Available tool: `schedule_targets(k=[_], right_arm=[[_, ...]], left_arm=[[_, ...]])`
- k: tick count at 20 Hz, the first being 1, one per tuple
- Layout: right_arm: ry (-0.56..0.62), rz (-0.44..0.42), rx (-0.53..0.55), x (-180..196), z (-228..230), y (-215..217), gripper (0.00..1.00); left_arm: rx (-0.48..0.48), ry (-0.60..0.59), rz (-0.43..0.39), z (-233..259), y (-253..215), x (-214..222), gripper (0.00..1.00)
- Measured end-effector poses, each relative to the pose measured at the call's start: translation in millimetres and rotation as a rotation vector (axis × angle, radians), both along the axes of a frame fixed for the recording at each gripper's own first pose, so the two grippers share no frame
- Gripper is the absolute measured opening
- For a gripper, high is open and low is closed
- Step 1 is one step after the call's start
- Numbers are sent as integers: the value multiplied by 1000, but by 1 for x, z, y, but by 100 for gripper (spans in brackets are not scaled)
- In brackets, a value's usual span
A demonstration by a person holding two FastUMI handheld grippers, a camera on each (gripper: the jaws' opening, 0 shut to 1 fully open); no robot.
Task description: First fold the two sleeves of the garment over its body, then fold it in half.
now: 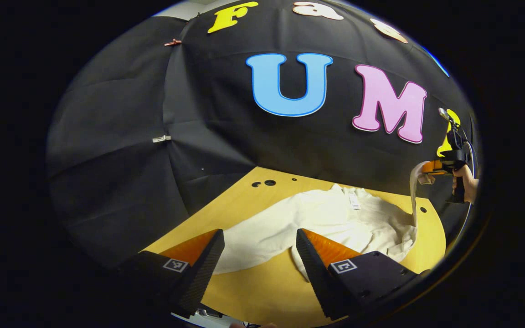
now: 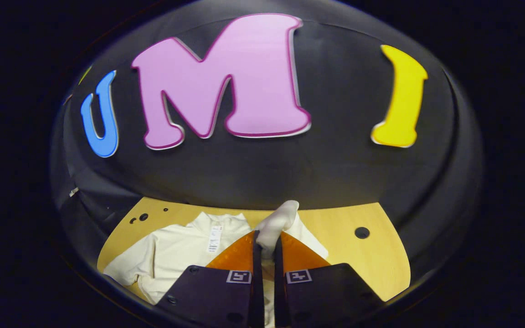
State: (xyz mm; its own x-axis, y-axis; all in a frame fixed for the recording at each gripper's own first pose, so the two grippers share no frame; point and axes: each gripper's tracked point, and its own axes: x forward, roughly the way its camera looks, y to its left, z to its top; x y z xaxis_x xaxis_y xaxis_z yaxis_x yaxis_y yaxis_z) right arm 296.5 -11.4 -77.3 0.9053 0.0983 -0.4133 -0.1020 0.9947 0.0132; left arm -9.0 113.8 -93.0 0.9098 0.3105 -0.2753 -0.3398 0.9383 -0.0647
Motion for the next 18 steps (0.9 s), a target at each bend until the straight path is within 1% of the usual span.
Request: schedule_targets(k=[1,2,5,7,11,13,14,16,17,18], right_arm=[[5,31,-2,5,-4,24,12],[7,61,-4,10,-7,48,13],[15,155,-20,21,-20,119,12],[25,213,-49,24,-32,161,12],[61,314,-42,25,-65,245,13],[84,363,-44,21,-88,283,13],[106,382,-63,19,-106,301,13],[153,416,-83,12,-135,325,13],[171,440,-69,6,-146,339,20],[188,454,-52,-1,-153,349,17]], left_arm=[[-3,-3,12,0,7,-2,92],[-8,-3,25,-1,14,-4,97],[-24,9,67,-8,35,-11,97],[-34,13,97,-11,49,-15,98],[-58,35,128,-20,64,-14,97],[-82,34,143,-21,69,-12,98],[-89,32,151,-22,72,-11,97],[-92,34,159,-23,75,-11,98],[-90,37,160,-26,76,-10,98],[-86,42,162,-28,78,-9,97]])
